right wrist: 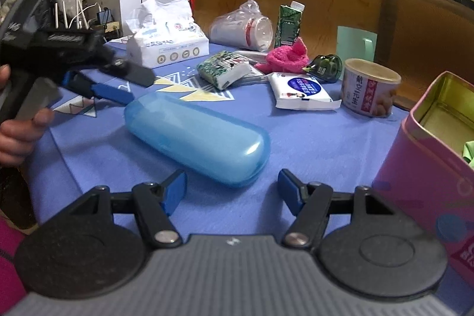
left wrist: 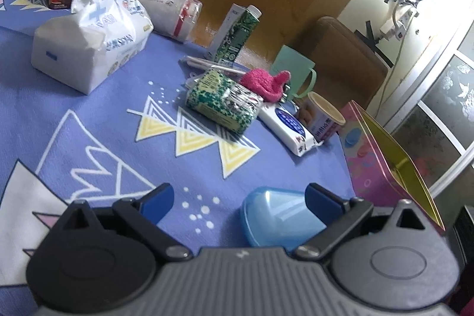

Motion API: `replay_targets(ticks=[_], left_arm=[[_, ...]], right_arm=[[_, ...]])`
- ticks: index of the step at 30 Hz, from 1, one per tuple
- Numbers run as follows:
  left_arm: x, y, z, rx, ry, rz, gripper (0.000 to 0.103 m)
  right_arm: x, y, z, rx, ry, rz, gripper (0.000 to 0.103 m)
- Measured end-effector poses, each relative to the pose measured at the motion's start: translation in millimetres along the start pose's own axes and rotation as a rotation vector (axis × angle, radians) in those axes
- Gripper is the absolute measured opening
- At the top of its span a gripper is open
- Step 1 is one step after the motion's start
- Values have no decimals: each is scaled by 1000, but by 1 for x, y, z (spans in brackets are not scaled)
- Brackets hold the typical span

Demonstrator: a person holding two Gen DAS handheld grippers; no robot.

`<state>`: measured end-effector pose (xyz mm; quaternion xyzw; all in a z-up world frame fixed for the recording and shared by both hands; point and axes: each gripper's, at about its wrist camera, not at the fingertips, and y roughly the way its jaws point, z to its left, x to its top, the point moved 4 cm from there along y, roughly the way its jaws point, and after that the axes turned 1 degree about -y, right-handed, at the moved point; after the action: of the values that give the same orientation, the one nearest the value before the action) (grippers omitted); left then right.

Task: Organize soft objects
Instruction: 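Lift the blue plastic case with the right gripper toward the tin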

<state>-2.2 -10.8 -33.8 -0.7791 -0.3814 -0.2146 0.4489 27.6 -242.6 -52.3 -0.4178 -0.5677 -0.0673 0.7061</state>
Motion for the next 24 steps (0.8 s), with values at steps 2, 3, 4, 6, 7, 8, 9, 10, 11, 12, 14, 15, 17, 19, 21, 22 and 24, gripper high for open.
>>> replay_targets(ticks=[2,3,4,6,7,8,9,10,11,12,14,15,17,19,21,22,24], left_arm=[[-2,3,-4,-2,17,7,99],[-2,4,-6,-4,26,9,98],[-3,6,-9,-9,35,14,97],[-6,9,-14,-16,52,20,96],[-7,11,-17,-22,61,25,94],[-8,12,-19,-29,69,29,92],[-9,13,-21,-38,75,33,89],[-10,14,-23,-45,80,38,89],[-11,15,-25,-35,86,33,89],[-11,15,-25,-32,92,32,89],[-12,15,-25,-42,89,31,89],[-12,15,-25,-47,86,32,89],[-12,15,-26,-59,85,37,89],[-14,15,-28,-66,91,40,89],[-14,16,-28,-67,95,39,89],[-14,16,-28,-67,94,38,89],[-13,17,-27,-71,87,37,89]], right_arm=[[2,4,0,10,-3,4,73],[3,6,2,13,-8,3,74],[4,8,4,19,-15,1,74],[5,11,9,27,-23,-1,73],[6,12,12,28,-26,-4,73],[6,12,14,31,-29,-8,70],[6,12,16,34,-34,-12,69],[6,12,18,37,-41,-16,66],[7,12,20,38,-47,-20,65],[7,11,22,28,-55,-23,65],[7,11,22,18,-62,-24,65],[7,10,22,16,-58,-23,65],[6,8,22,10,-51,-24,65],[5,5,24,-8,-64,-27,65],[3,1,28,-23,-78,-35,63],[2,-2,30,-27,-83,-37,62],[0,-7,33,-30,-86,-36,60]])
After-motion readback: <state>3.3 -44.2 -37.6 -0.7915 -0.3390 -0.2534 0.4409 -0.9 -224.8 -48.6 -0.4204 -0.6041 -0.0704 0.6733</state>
